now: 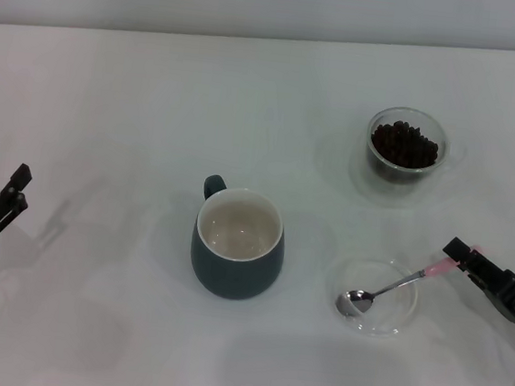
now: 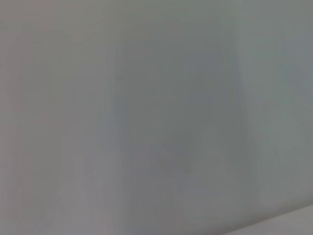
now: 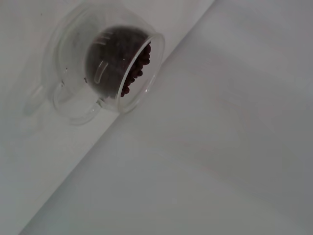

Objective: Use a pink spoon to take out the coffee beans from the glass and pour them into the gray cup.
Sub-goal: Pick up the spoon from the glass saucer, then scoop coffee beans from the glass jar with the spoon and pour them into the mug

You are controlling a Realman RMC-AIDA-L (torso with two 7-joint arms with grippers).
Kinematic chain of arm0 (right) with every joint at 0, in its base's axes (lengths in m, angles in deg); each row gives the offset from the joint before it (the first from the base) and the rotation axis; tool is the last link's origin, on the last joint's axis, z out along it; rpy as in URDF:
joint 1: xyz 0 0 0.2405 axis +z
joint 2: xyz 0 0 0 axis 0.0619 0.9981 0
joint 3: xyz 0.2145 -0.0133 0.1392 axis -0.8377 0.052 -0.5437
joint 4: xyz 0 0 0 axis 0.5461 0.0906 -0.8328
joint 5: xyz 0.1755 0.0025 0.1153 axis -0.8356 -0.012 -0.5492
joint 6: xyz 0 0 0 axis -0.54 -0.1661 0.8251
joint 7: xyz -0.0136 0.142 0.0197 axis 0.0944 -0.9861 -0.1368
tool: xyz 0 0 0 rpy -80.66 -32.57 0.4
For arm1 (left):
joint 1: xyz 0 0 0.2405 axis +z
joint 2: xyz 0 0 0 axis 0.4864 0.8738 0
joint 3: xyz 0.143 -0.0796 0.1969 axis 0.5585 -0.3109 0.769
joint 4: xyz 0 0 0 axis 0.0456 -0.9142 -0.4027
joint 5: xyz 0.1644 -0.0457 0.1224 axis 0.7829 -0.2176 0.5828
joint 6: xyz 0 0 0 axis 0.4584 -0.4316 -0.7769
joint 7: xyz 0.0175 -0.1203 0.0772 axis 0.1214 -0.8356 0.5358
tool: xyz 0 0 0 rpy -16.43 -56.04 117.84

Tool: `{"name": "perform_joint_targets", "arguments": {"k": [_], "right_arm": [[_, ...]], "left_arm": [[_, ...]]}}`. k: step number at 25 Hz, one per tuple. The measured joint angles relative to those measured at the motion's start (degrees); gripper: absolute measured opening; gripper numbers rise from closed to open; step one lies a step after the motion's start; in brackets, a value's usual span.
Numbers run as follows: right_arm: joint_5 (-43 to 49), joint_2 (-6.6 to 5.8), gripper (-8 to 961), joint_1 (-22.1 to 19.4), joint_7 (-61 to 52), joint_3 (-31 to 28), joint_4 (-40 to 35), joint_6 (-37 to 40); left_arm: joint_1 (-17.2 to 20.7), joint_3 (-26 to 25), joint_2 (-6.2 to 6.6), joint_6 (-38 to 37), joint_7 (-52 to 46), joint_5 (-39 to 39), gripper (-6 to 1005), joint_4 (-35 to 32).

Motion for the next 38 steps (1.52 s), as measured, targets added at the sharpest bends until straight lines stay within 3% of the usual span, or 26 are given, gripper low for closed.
{"name": "perform_joint_targets", "arguments": {"k": [5,19,26,38], "right_arm": [[0.02,0.00,371,0.13,-0.12,0.00,0.57,-0.14],[-0.06,0.09,165,0.67,-0.40,0.00,0.65,-2.06],[-0.08,0.02,147,1.55,-0.40,0.10,-0.39,-5.78],[-4.46,-0.44,148,4.59,-2.09,-0.95,-9.54,-11.84]], "left_arm": [[-0.01,0.00,0.03,0.00,0.01,0.00,799,0.00],[0.07,0.00,-0.04,0.00,1.02,-0.96,799,0.29],[-0.07,0.00,-0.17,0.04,1.20,-1.06,799,0.45],[0.41,0.17,-0.23,0.06,1.28,-1.23,800,0.56]]}}
